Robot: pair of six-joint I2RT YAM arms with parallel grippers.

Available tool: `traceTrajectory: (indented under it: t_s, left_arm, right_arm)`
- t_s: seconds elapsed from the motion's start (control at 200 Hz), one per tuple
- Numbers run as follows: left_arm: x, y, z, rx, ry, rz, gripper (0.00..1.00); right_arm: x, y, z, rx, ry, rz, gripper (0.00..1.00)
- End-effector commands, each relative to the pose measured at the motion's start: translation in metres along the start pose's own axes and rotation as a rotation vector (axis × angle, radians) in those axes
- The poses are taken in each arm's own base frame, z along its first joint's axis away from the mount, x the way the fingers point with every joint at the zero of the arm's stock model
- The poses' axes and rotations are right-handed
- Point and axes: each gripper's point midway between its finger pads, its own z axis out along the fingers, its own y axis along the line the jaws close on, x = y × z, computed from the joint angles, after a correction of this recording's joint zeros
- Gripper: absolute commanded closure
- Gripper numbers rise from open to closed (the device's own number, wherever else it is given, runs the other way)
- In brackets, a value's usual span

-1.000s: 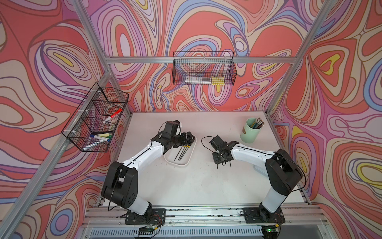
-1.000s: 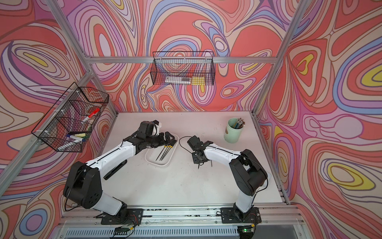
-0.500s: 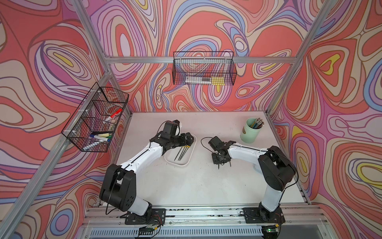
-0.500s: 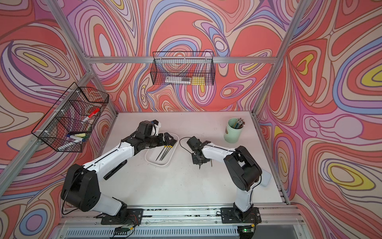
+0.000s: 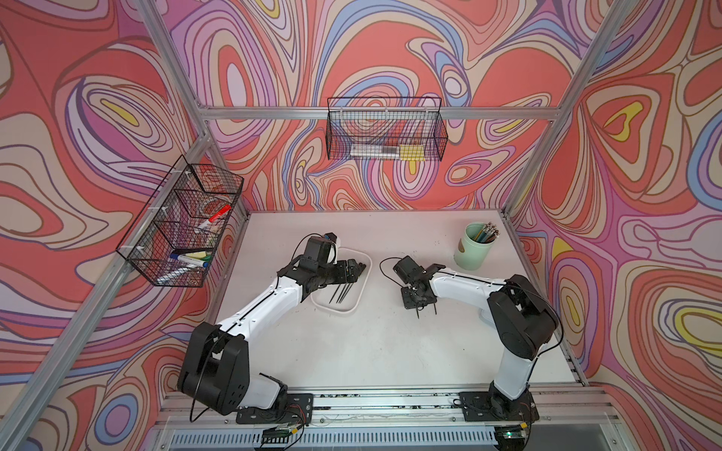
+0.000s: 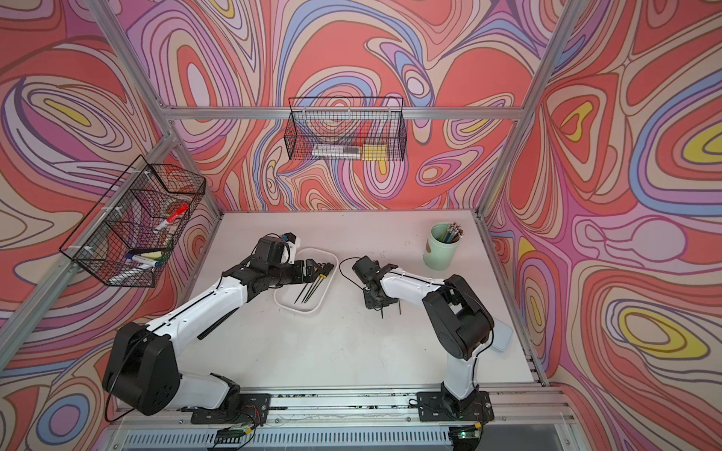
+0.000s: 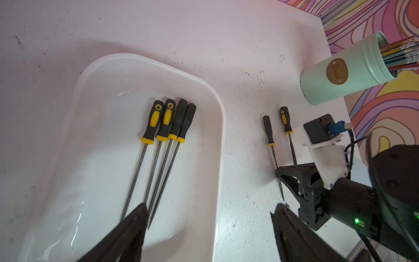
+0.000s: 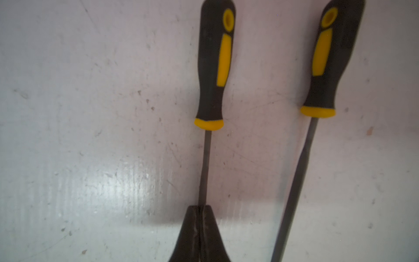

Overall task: Take the file tool out of the storage box
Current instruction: Adjust the file tool at the center of the board.

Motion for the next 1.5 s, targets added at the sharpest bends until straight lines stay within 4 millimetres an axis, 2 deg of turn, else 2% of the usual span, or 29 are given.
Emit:
traceTrajectory:
  t_s: [0.0, 0.075, 0.11, 0.295, 0.451, 0.611, 0.781, 1.137, 1.277, 1.312, 1.497]
  left_arm:
    - [0.003, -0.003, -0.010, 0.008, -0.011, 0.023, 0.11]
    - [0.004, -0.004, -0.013, 0.014, -0.015, 0.026, 0.11]
    - [0.005, -0.004, -0.014, 0.015, -0.020, 0.031, 0.11]
    - [-0.001, -0.005, -0.021, 0.018, -0.072, 0.055, 0.11]
    - [-0.001, -0.006, -0.021, 0.022, -0.073, 0.062, 0.11]
    - [-0.006, -0.009, -0.020, 0.034, -0.083, 0.069, 0.11]
    - [-0.007, -0.008, -0.017, 0.032, -0.087, 0.075, 0.11]
    - [-0.001, -0.002, -0.014, 0.008, -0.075, 0.082, 0.09]
    - [0.000, 0.000, -0.012, 0.003, -0.064, 0.083, 0.02]
    - [0.001, 0.001, -0.011, 0.000, -0.062, 0.081, 0.01]
    - [0.003, 0.003, -0.010, -0.011, -0.057, 0.084, 0.01]
  right_arm:
    - [0.001, -0.012, -0.009, 0.019, -0.020, 0.017, 0.95]
    - [0.002, -0.013, -0.007, 0.009, -0.014, 0.018, 0.97]
    - [-0.002, -0.015, -0.015, 0.000, -0.038, 0.020, 0.97]
    - [-0.003, -0.019, -0.014, -0.017, -0.039, 0.018, 0.99]
    - [-0.002, -0.014, -0.011, -0.050, -0.042, 0.026, 0.89]
    - [-0.008, -0.007, -0.020, -0.105, -0.079, 0.031, 0.84]
    - [-0.006, -0.002, -0.024, -0.141, -0.076, 0.014, 0.80]
    - [0.004, -0.009, -0.003, -0.069, -0.014, -0.001, 0.82]
    - [0.004, -0.007, -0.001, -0.078, -0.010, 0.005, 0.83]
    - [0.009, -0.007, 0.008, -0.067, 0.016, 0.002, 0.83]
    - [0.013, -0.009, 0.013, -0.048, 0.037, 0.003, 0.87]
